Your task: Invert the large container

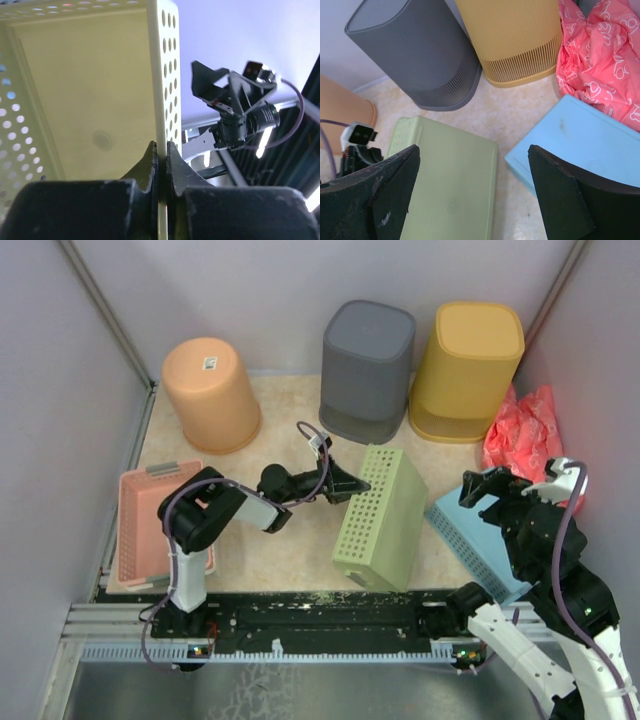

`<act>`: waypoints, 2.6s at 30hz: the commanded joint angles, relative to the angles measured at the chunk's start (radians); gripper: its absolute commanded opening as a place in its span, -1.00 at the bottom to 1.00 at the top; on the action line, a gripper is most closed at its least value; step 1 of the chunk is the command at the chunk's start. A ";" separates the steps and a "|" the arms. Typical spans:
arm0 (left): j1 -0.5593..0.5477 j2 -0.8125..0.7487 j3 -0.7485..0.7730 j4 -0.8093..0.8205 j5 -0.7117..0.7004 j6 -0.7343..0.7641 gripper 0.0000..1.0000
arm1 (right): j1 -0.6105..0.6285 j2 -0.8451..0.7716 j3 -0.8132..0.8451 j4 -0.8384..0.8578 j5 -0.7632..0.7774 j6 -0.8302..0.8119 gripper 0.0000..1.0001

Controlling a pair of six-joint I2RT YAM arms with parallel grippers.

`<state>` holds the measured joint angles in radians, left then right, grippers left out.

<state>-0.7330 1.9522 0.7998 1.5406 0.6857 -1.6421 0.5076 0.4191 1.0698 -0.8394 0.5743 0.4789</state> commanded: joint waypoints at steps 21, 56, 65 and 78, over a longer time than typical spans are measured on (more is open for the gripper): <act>0.069 -0.252 0.207 -1.525 -0.288 0.988 0.99 | 0.000 0.132 0.004 -0.028 -0.244 -0.072 0.78; 0.439 -1.012 0.293 -2.508 -0.975 1.102 0.99 | 0.598 1.006 0.022 0.554 -0.447 -0.030 0.85; 0.507 -1.010 0.180 -2.465 -0.916 1.135 1.00 | 0.590 1.257 0.114 0.488 -0.436 0.009 0.96; 0.508 -0.964 0.132 -2.371 -0.768 1.179 1.00 | 0.470 0.850 -0.145 0.350 -0.395 -0.060 0.97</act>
<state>-0.2329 0.9825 0.9371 -0.8795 -0.1398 -0.4892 0.9726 1.3659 0.9295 -0.4618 0.1757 0.4561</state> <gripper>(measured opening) 0.998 0.985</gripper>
